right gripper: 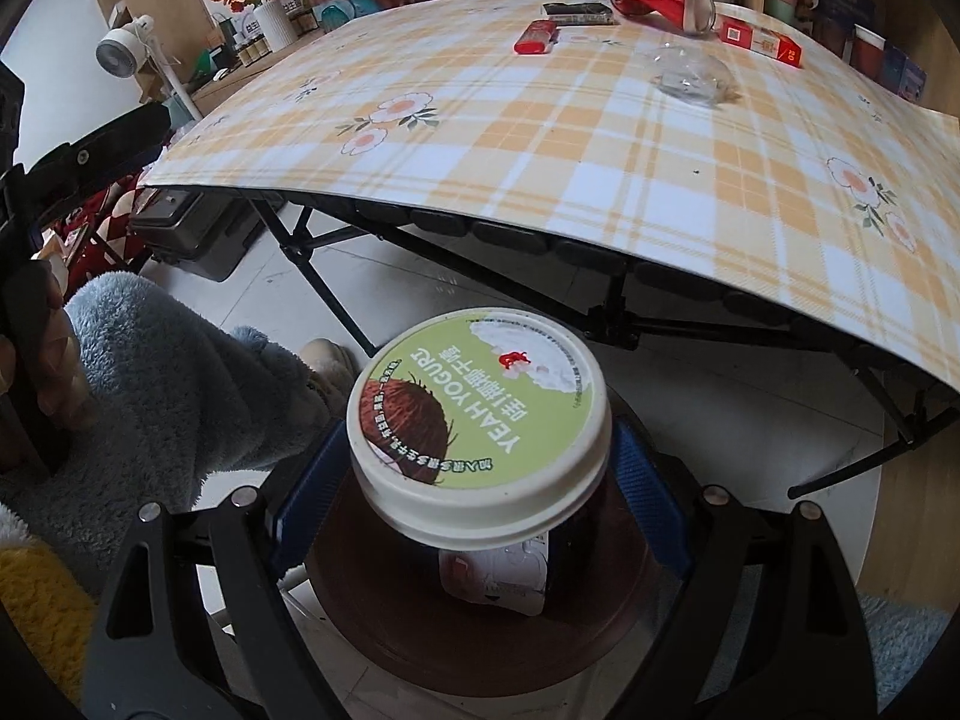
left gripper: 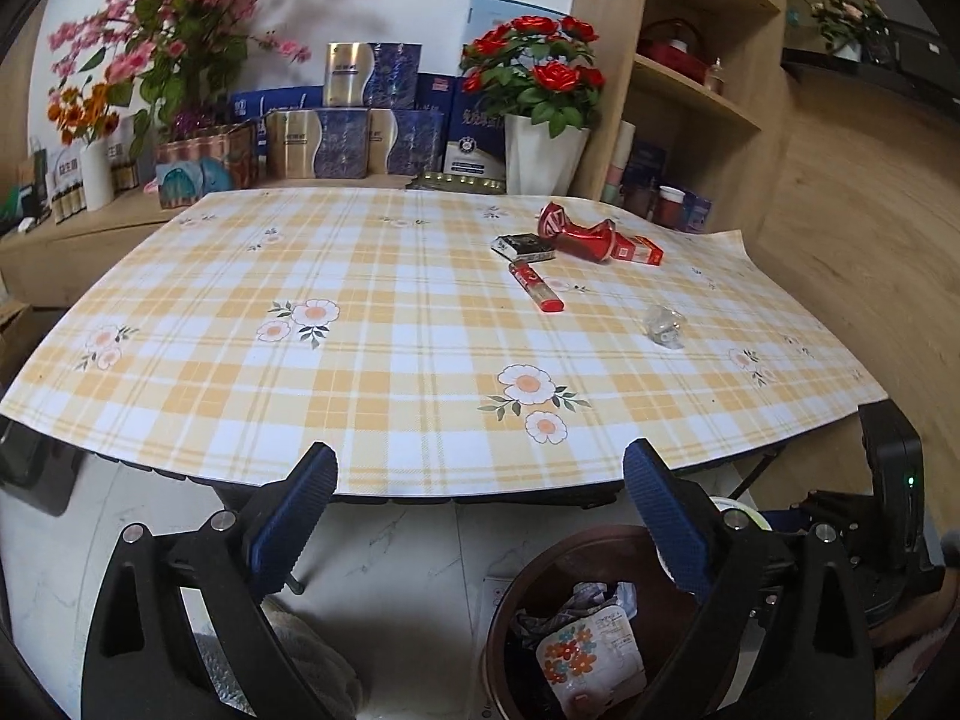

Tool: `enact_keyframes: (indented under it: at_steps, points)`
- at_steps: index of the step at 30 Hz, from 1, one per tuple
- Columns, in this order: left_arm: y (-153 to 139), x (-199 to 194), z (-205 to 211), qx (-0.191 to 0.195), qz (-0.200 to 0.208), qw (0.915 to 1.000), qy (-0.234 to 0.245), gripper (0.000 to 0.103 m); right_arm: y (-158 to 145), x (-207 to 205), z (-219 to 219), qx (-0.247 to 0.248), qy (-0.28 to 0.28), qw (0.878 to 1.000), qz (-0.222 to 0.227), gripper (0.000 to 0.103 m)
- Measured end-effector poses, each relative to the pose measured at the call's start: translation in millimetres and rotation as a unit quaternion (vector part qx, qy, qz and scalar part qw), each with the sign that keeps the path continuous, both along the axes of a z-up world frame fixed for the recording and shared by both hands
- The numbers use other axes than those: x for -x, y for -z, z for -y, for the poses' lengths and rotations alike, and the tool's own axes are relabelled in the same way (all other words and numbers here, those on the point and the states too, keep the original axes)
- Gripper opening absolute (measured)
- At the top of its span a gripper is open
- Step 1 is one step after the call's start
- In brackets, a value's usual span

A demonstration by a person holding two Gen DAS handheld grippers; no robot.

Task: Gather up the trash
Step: 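Drop the spork into the bin with the left tool while the right tool lowers the lid into the bin, then move the right tool to the clear plastic bag and grasp it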

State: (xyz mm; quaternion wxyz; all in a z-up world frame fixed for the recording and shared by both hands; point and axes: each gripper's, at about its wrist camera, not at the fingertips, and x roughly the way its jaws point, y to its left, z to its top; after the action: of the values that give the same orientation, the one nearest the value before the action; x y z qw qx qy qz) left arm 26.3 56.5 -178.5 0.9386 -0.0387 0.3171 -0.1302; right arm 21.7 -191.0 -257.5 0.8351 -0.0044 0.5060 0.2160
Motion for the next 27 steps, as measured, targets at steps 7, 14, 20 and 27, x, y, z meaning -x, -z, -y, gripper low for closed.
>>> enact_keyframes:
  at_steps: [7,14,20,27]
  points:
    - [1.9,0.4,2.5,-0.001,-0.001,1.0000,0.003,0.094,-2.4,-0.3,6.1,-0.013,0.013,1.000,0.005,0.088]
    - [1.9,0.6,3.0,-0.003,-0.001,1.0000,-0.001,0.094,-6.1,1.1,4.9,-0.009,0.013,1.000,0.011,0.094]
    - [1.8,-0.3,3.6,-0.005,-0.001,1.0000,-0.004,0.094,-7.9,0.9,8.5,-0.007,0.026,1.000,0.015,0.097]
    - [2.6,-1.5,5.5,-0.009,-0.001,1.0000,-0.002,0.094,-10.0,-1.8,16.7,-0.009,0.046,0.999,0.019,0.097]
